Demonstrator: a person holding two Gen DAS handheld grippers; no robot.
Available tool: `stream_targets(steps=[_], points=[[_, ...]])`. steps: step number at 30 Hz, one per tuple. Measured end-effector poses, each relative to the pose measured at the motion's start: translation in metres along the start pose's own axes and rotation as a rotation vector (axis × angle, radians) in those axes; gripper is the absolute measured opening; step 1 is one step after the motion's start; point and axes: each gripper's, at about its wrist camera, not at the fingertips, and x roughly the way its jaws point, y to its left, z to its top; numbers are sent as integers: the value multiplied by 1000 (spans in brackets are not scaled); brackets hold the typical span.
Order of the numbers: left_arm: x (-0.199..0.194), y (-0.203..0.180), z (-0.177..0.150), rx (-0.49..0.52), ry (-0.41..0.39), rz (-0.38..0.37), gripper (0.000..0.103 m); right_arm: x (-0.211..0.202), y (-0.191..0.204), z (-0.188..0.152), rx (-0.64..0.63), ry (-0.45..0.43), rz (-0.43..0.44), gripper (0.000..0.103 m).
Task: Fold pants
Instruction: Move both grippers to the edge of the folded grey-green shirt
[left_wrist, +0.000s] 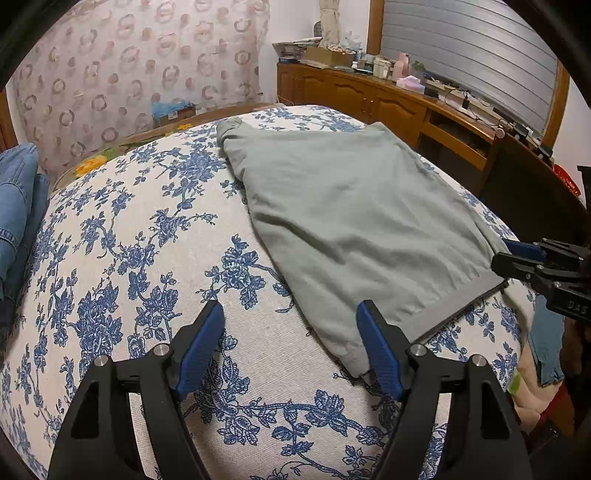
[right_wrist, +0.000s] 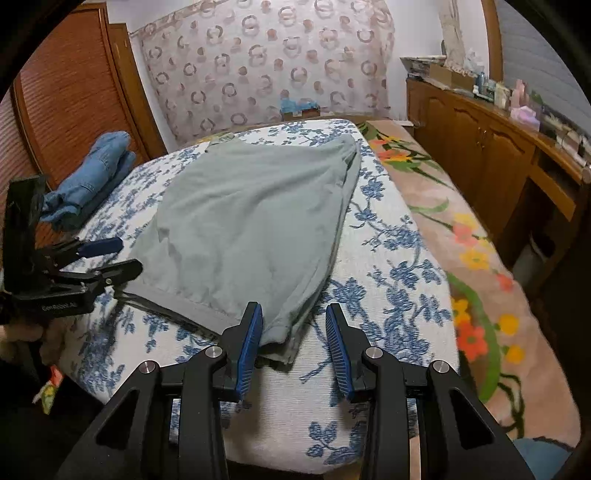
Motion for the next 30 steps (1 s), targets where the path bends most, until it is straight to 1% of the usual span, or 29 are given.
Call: stream_targets(steps=[5, 14, 16, 18, 23, 27, 29, 30], points=[[0, 0, 0, 0, 0, 0, 75, 3, 5, 0, -4, -1, 20, 37], [-2, 1, -1, -7, -2, 4, 76, 6, 13, -4, -29, -30, 4, 37], [-6, 1, -2, -12, -14, 8, 75, 7, 14, -5, -28, -33, 5, 37], [-9, -1, -4, -14, -19, -1, 75, 7, 14, -5, -24, -35, 6, 37], [-20, -6, -8, -26, -39, -54, 75, 8, 14, -7, -27, -40, 8, 37], [-18, -11, -9, -29, -22, -85, 59, 7, 16, -8, -33, -50, 4, 37], [-15, -13, -10, -31, -15, -96, 54, 7, 16, -9, -34, -51, 4, 37], [-14, -14, -10, -35, -18, -99, 54, 7, 16, -9, -32, -52, 5, 37]])
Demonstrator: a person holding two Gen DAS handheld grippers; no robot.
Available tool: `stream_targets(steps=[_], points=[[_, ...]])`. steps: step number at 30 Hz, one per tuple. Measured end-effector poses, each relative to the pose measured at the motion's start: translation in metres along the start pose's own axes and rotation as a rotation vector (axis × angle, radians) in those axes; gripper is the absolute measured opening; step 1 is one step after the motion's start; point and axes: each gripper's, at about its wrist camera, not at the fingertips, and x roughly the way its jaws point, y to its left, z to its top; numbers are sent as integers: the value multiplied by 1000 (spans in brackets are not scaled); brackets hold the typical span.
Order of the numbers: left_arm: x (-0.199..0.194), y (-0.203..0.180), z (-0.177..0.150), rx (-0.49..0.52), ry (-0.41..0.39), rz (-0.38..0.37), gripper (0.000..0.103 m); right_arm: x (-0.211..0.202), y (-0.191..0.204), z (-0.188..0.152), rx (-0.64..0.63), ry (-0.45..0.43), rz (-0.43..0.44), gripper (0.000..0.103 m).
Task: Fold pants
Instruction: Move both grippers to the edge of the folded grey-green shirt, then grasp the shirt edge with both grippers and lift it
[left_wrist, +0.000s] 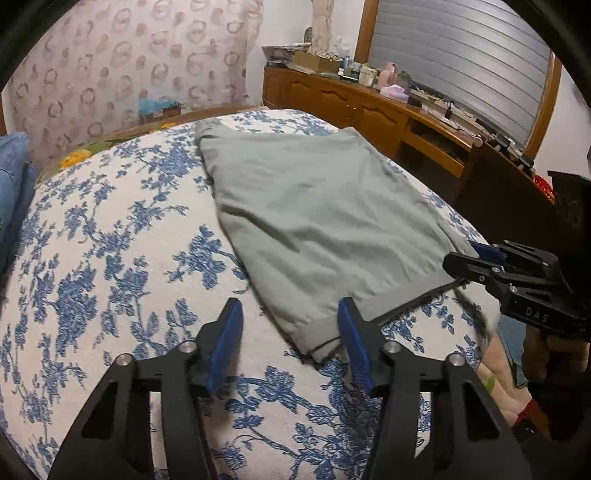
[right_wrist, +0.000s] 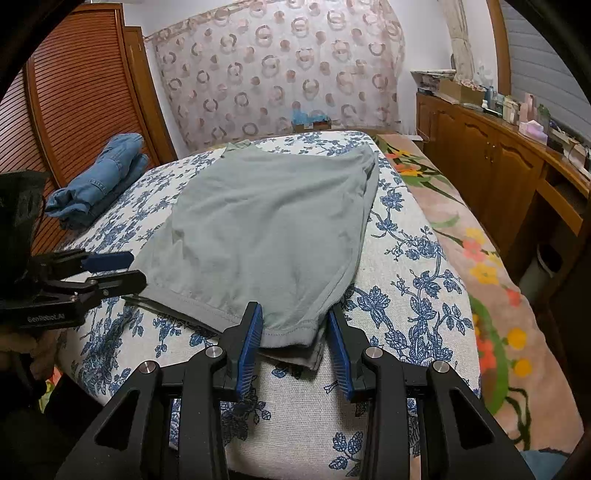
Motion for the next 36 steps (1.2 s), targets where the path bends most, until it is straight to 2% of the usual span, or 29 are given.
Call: stream_targets(steps=[4, 13, 17, 19, 20, 21, 22, 27, 31, 36], points=[[0, -2, -4, -3, -27, 6, 53, 0, 0, -1, 0, -3, 2, 37], [3, -4, -2, -32, -32, 8, 53, -1, 0, -1, 2, -7, 5, 37], [3, -6, -2, -32, -35, -26, 35, -1, -1, -1, 3, -10, 8, 37], [3, -6, -2, -36, -35, -40, 31, 0, 0, -1, 3, -10, 8, 37], [3, -6, -2, -37, -35, -40, 26, 0, 0, -1, 3, -10, 9, 37], [3, -6, -2, -39, -36, -38, 16, 0, -1, -1, 3, -10, 12, 36], [3, -4, -2, -48, -36, -28, 12, 0, 0, -1, 1, -10, 27, 28], [0, -3, 0, -57, -42, -40, 6, 4, 2, 2, -8, -2, 44, 10], [-14, -4, 5, -47, -85, -39, 6, 0, 6, 9, -14, -20, 67, 8], [-46, -3, 23, -32, -170, -20, 5, -19, 19, 30, -50, -96, 96, 8]])
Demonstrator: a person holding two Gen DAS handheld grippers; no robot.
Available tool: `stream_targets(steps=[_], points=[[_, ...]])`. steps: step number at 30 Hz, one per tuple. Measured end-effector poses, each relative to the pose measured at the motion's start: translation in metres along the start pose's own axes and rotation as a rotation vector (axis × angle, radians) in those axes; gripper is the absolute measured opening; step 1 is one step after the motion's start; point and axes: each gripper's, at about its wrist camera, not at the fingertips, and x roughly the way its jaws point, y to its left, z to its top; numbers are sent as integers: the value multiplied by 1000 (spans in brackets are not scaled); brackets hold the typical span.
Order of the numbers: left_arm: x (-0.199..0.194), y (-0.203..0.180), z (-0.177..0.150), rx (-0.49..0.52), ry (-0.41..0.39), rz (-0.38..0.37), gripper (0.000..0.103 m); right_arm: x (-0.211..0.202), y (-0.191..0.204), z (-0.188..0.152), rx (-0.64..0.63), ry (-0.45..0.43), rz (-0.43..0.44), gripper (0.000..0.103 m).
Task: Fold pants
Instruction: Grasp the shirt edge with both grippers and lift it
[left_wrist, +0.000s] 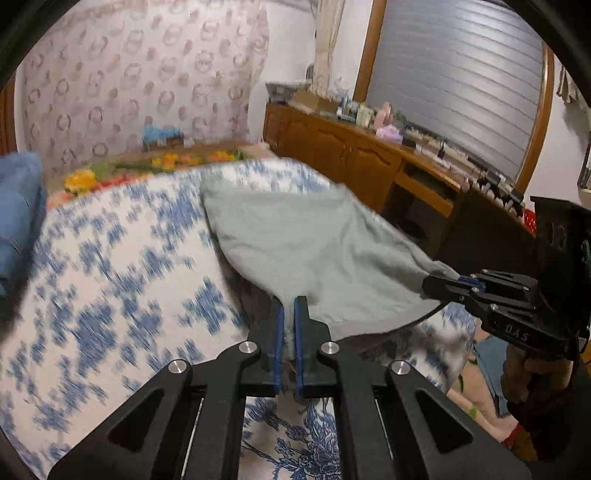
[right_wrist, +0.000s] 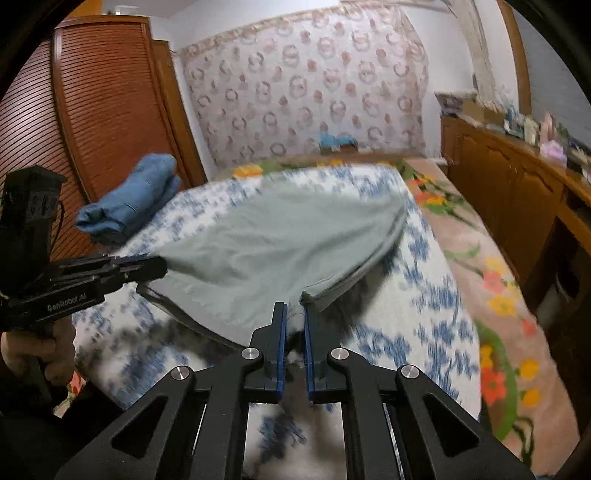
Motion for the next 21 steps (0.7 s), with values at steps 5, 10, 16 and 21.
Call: stream_targets(steps=[5, 10, 16, 21], points=[[-38, 3, 27, 11, -95, 15, 5, -21, 18, 34, -56, -81, 34, 8], [-79, 5, 53, 24, -176, 30, 5, -49, 37, 69, -111, -168, 76, 8], [-119, 13, 83, 50, -256, 66, 5, -70, 61, 109, -185, -244, 111, 7], [-126, 32, 107, 48, -288, 108, 5, -57, 71, 138, -208, -257, 146, 7]])
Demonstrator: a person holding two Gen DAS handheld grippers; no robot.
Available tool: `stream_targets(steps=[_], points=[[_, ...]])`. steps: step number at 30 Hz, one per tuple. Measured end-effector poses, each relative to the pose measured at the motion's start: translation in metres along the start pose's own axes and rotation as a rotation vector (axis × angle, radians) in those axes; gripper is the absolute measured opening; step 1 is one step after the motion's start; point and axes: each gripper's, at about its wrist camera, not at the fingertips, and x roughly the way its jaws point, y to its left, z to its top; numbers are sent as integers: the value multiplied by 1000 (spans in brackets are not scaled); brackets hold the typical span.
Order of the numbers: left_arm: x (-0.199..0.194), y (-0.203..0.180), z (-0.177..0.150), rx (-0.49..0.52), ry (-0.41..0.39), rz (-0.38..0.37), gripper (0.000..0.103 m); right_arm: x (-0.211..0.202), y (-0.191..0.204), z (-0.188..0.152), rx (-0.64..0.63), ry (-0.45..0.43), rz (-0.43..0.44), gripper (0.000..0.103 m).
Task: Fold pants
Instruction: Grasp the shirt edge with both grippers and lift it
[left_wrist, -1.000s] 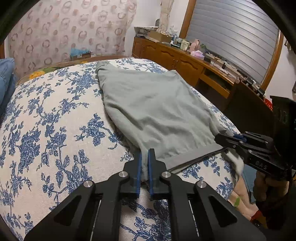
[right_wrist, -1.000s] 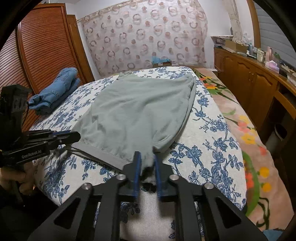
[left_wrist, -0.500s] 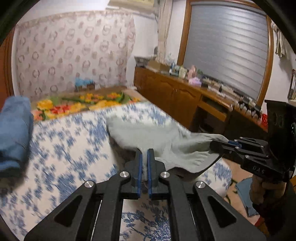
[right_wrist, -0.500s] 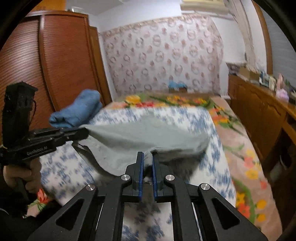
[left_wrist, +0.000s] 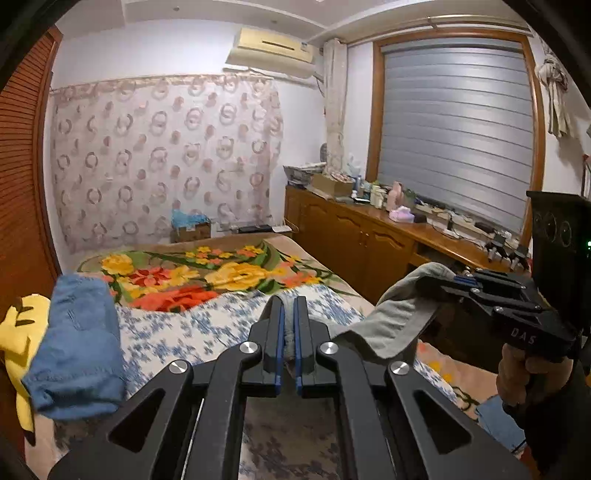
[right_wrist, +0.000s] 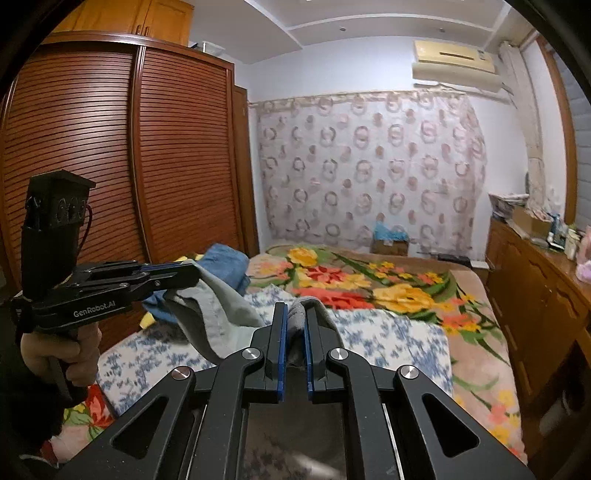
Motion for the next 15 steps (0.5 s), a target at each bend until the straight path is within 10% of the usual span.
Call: stream_targets(steps=[15], points=[[53, 73, 34, 8, -18, 194, 5, 136, -24, 44, 14, 25, -41, 7]])
